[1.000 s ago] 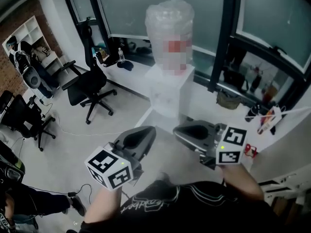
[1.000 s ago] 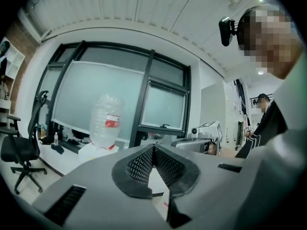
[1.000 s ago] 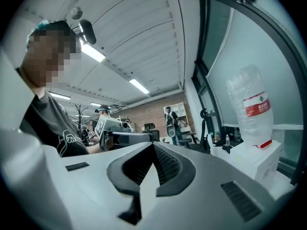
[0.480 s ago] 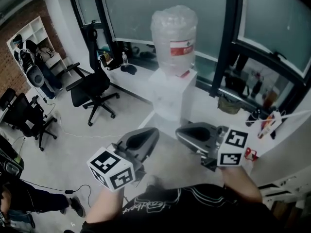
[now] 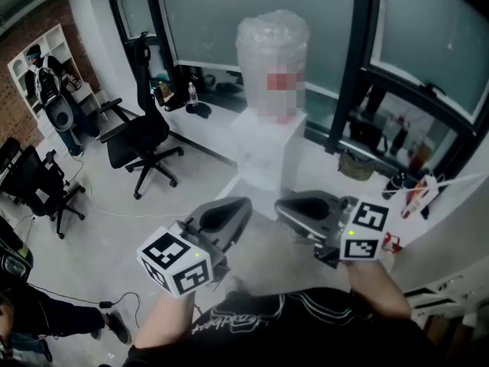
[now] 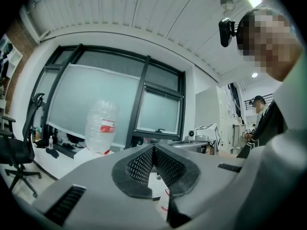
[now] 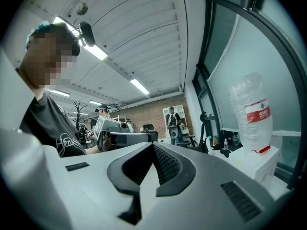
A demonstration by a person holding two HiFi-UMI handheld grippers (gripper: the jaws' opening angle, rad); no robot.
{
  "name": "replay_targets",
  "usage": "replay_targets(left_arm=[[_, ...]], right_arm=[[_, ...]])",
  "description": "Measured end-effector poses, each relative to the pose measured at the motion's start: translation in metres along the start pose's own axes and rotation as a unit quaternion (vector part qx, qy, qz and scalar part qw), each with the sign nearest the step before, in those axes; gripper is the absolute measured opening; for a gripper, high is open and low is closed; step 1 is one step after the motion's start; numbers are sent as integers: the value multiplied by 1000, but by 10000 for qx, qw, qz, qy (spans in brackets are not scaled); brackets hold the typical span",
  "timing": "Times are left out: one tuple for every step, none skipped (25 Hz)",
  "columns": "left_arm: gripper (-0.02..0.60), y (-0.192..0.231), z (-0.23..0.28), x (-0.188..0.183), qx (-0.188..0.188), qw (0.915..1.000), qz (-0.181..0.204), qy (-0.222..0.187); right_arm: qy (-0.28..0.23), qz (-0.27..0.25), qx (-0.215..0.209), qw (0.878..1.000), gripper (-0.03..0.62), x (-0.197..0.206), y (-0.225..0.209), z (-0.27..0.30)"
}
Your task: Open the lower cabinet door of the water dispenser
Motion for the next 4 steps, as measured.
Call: replay_targets(left_arm=[[0,1,-1,-2,4,10000,17,3],[1,3,-1,-4,11,10000,31,12],[0,5,-1,-6,20,10000,42,24],[0,6,-2,-8,30,10000,53,38]], right_arm=[[-10,9,21,10000,12,-1,-2,1],[-23,33,39,10000,12,-3,-3,3],[-38,67,56,10000,12,-5,-4,5],[-55,102,71,9999,13,-7,-5,6]])
Point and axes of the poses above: the fingertips, and each gripper's own axes: z forward along the fingers, y to its left, x out of its underside, the point moved 2 cm from there along -z, backward along the fingers, and after that the axes turned 6 degrees about -z, right-handed, at the moved point
